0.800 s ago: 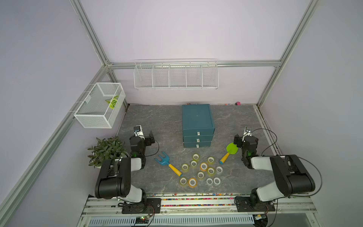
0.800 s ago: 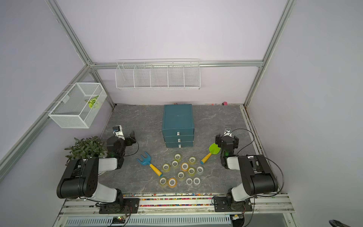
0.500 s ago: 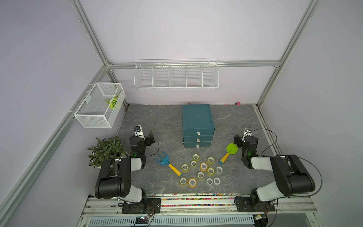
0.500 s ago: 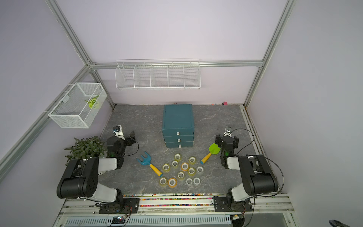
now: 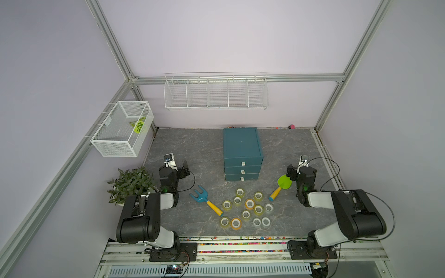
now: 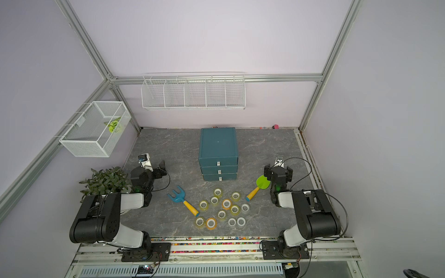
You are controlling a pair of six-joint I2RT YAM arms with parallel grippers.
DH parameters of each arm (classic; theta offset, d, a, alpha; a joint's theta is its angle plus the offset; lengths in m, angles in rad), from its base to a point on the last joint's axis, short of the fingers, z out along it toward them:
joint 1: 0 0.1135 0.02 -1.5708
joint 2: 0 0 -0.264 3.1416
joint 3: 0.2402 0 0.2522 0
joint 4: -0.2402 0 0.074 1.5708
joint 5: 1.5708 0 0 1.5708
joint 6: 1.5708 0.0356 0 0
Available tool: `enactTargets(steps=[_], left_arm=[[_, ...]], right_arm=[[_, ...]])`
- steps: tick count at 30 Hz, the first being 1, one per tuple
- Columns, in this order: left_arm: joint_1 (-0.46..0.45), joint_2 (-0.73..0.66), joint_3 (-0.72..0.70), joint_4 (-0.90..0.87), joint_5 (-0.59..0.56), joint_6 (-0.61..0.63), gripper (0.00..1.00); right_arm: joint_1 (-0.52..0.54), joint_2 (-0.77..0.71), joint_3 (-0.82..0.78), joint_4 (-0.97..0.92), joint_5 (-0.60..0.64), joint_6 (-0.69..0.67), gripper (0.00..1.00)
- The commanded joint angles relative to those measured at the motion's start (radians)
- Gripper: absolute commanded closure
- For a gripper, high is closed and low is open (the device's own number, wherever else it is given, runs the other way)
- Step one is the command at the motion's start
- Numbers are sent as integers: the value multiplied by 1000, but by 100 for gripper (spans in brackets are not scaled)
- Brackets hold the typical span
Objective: Place the transparent tape into the drawer according to color
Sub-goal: Adjust the storage box at the center of the board.
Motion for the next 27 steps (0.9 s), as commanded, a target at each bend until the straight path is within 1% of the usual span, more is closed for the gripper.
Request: enactTargets(steps=[1,13,15,16,17,18,19,21,22,23,25,26,27], left_arm=[[-3,3,-1,5,-4,12,0],[0,3,0,1,1,9,0],[-1,-5,6,8,-32,8,0],[-2,-22,34,-44,-75,-12,0],[-2,-44,74,-136,-112,-41,0],[0,-68,127,-266,-132,-54,0],[0,-75,155,-308,-146,-59,0],[0,-101,198,-386,-127,-52,0],[0,-116,205,-398,-123,-48,0],[0,-135,209,-404,-130,-58,0],[0,-174,209,-410,-144,-83,0],[0,-194,210,-413,-148,-105,0],[0,-220,206,-408,-136,-121,0]], right_arm=[[-2,9,10,19,15,-9,1],[-7,12,17,11,9,-2,1],[-5,4,9,31,18,-13,0],[2,-12,4,31,24,-15,1],[6,-32,1,7,4,-29,1],[8,-42,-14,24,2,-35,1],[13,-46,-32,54,0,-45,1],[24,-75,-50,93,22,-67,1],[31,-97,-34,61,46,-68,1],[33,-130,3,-41,53,-60,1],[33,-187,104,-315,65,0,1],[37,-196,144,-403,97,23,1],[45,-202,167,-450,121,29,1]])
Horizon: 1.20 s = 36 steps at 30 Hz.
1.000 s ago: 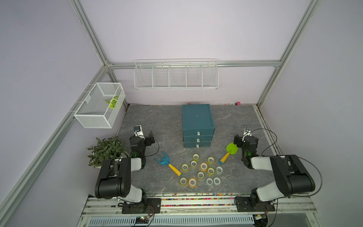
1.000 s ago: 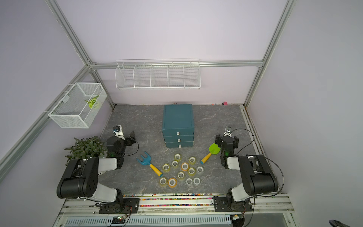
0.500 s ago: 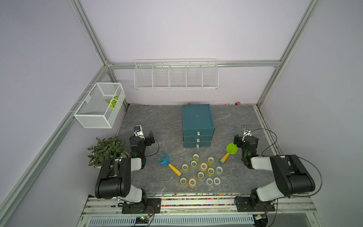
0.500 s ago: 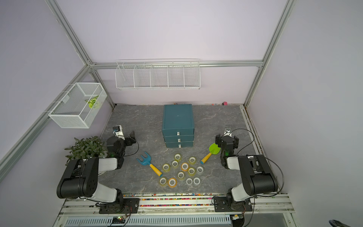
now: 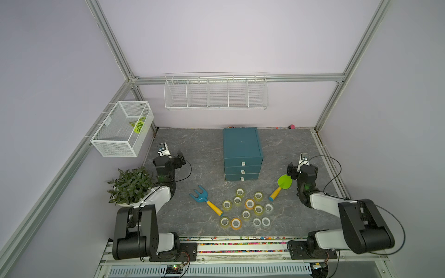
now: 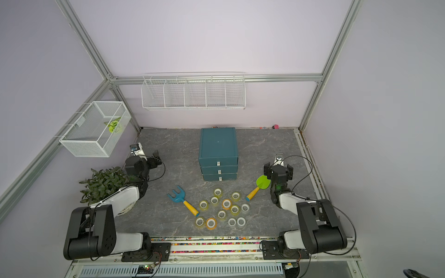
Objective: Place the transparent tape into the drawer according to color
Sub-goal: Adjust the storage box at the center of the board.
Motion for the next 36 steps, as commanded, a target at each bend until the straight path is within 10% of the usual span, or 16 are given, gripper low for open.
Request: enactTargets(steps=[1,5,7,10,19,36], left_arm=[[0,-67,3,-58,3,-70,0],[4,-140,36,-128,-84,-310,0],[21,-156,111,-361,-218,-569,0],[62,-157,170,-437,-46,-528,0],[47,-292,86,-263,175,-602,0],[-326,-269,327,-633,412,-492,2]], right_arm=[[25,-49,98,-247,107,46,1],[76,-58,121,-276,282,102,1],[76,-43,175,-407,392,300,1],[42,-23,345,-877,391,679,2],[17,-123,353,-930,128,635,4],[350,-320,401,-1112,-144,563,23]])
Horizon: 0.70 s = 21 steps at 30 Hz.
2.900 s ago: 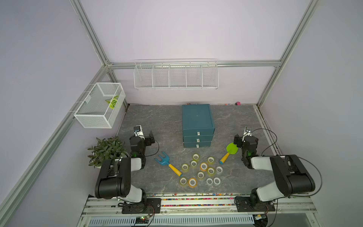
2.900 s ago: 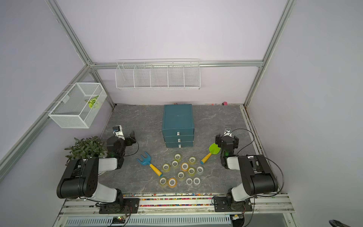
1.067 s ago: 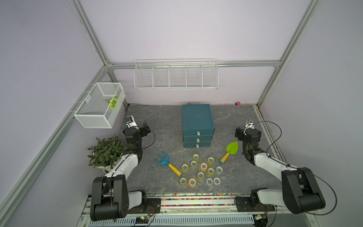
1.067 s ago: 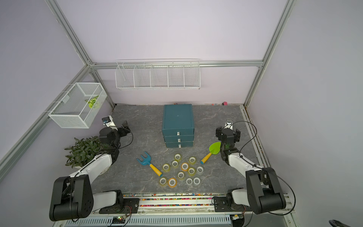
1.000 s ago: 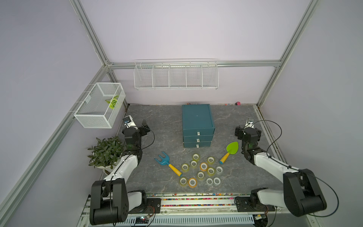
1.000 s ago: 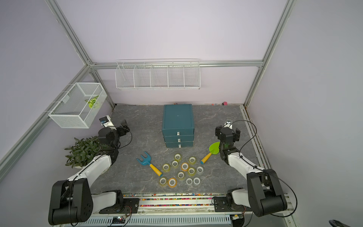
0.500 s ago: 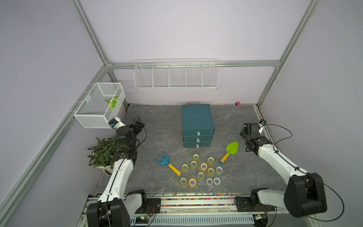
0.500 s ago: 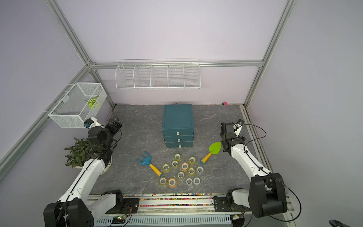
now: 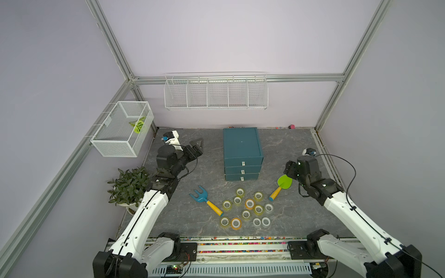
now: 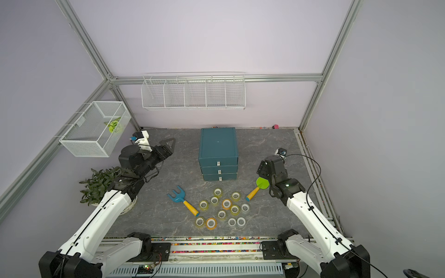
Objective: Place the transparent tape into the drawer according to color
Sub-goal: Adjust the storage box at the center of the board.
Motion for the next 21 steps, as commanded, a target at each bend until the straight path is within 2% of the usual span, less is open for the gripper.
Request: enactTargets(steps=[1,4,7,10,14,21], left_arm=[[-57,29,34,-80,81,59,2],[-104,105,80,-118,76,97,4],[-113,182,128,-134,81,110,7],[-113,233,160,-130,78,111,8],[-123,295,210,-155,79,126,11],[-143,341,241,-180,82,152,13]], right_arm=[[111,35,48,-86,-32,-34,25],[225,74,78,-122,25,-32,26],[286,104,79,-95,40,-15,27],[289,153,88,-40,38,5,28],[287,219,130,23,107,23,31],[260,283,185,106,70,-17,31]])
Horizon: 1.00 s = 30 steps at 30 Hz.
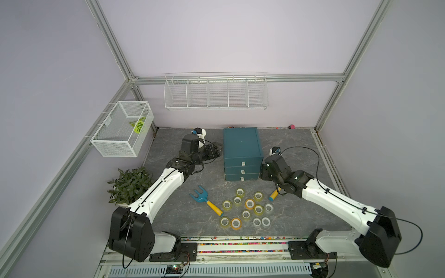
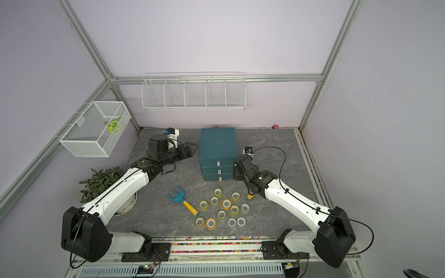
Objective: Place the transparent tape into the drawer according to color
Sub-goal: Adjust the storage box at the center of the board, then open the drawer in the storage box.
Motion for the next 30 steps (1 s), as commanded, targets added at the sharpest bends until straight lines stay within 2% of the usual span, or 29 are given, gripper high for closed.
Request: enactTargets(steps=[1,12,16,18,22,25,30], left_arm=[[-10,20,35,-28,17,35,13],[-57,86,53,-52,35,49,23],[-63,86,59,-76,33,41,24],[-63,75,66,-86,31,38,25],[-65,67,78,-97,58,28,27],[-68,64,67,-82,72,21,27],[-67,68,62,-78,85,21,28]], right_arm=[[-34,6,11,85,-15,-13,31],[-196,18,-19,250,-184,7,32],[-210,-36,-10,174,-243,47,32],[-209,-91,-53,175,-303,104,34],[-198,-220,-225,344,-440,271,36],[-164,-248,-311,443,-445,406,39],[-75,-188,-346,622,-396,507,40]])
